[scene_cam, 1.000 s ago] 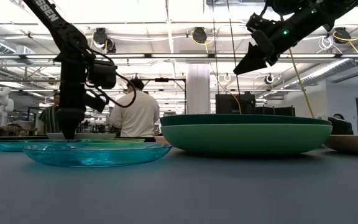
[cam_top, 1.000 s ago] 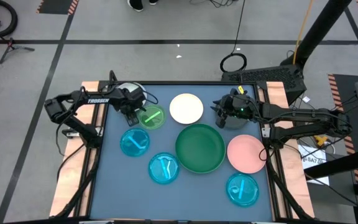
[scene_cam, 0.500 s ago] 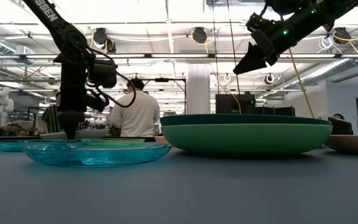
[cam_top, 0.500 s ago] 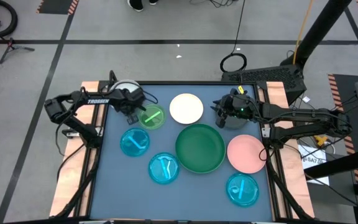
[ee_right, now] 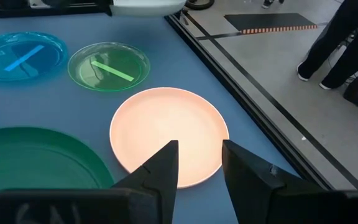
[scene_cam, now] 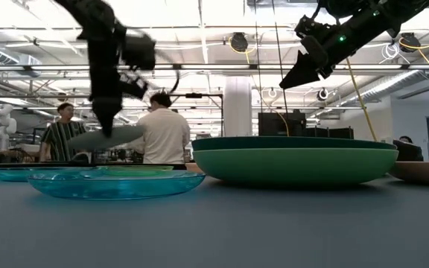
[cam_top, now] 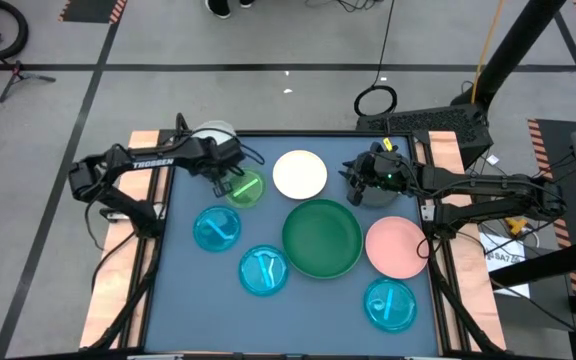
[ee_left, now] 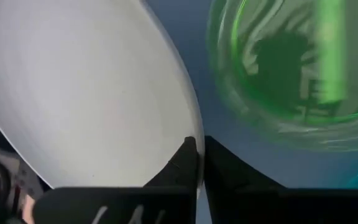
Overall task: Stack plastic plates
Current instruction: Stack the gray plate on top of the dark green plate, then stack the black plate on top of the gray plate
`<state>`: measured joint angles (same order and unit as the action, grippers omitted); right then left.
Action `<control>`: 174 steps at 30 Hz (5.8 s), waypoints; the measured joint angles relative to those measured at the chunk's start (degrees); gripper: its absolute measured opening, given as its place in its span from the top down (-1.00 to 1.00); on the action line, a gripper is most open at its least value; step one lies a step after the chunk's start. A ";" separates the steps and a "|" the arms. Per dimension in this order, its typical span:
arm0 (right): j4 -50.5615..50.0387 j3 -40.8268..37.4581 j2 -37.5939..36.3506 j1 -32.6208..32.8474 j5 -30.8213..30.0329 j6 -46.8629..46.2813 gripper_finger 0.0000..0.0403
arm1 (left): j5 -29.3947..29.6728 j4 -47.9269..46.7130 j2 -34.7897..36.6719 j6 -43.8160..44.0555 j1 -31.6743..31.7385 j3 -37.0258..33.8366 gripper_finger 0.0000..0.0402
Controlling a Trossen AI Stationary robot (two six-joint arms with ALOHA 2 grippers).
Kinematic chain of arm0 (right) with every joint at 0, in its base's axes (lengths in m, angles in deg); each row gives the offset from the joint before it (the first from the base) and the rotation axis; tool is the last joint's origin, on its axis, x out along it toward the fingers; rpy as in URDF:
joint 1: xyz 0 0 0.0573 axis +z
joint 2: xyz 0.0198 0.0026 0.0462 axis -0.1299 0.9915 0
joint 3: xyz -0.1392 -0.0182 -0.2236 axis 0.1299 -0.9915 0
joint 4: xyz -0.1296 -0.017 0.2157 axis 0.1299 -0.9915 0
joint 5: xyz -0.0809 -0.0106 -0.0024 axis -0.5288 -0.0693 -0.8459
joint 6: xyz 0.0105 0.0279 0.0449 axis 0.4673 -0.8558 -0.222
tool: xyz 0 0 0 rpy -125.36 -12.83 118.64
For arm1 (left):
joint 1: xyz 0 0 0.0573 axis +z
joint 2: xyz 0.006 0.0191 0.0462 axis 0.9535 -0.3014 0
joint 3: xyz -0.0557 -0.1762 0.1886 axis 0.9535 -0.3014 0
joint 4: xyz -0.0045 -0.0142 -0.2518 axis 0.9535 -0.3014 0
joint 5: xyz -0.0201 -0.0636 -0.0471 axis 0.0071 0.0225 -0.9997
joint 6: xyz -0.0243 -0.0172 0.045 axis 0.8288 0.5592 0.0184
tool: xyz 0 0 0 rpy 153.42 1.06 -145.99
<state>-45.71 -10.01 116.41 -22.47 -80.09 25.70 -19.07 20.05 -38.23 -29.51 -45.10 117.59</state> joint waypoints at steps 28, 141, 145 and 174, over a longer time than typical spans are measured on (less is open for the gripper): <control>0.44 0.00 0.00 0.00 -0.20 0.87 0.41 | -8.84 29.21 -4.26 -1.48 -37.83 15.78 0.94; -1.00 0.02 0.00 0.04 -0.02 -9.26 0.41 | -19.77 30.85 17.98 -8.11 -21.45 -10.94 0.36; -1.05 0.02 0.02 0.39 -0.04 -14.61 0.41 | -13.84 31.30 24.88 -6.02 -19.74 -13.33 0.36; -37.43 35.36 32.72 -6.28 -0.13 -28.61 0.41 | -2.75 25.46 36.38 -1.47 -16.44 -19.32 0.36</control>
<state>-83.14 25.35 149.12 -28.75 -80.22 -2.91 -21.82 45.51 -1.86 -30.98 -61.54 98.28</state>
